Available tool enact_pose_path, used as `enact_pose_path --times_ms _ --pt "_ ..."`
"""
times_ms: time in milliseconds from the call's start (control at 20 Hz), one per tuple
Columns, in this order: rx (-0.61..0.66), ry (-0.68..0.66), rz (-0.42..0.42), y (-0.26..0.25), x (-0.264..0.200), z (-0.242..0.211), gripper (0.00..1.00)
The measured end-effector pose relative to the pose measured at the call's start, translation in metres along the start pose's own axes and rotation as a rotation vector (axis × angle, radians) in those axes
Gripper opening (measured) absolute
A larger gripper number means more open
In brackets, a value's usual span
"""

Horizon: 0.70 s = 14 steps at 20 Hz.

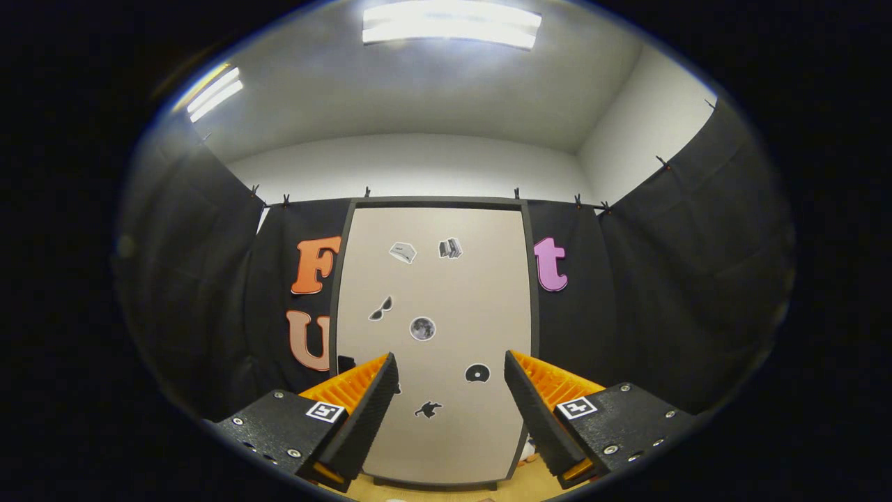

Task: Open the shoe cabinet door, grab the shoes and put them into the shoe cabinet, then close the shoe cabinet door.

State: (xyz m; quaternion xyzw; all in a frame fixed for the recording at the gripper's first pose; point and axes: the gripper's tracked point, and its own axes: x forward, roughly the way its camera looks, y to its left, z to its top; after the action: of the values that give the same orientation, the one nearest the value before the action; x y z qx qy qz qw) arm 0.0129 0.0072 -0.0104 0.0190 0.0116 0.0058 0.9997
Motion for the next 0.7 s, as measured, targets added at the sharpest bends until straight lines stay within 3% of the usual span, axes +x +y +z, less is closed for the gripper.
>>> enact_pose_path --times_ms 700 --pt "-0.025 0.053 0.044 0.037 0.015 -0.025 0.95"
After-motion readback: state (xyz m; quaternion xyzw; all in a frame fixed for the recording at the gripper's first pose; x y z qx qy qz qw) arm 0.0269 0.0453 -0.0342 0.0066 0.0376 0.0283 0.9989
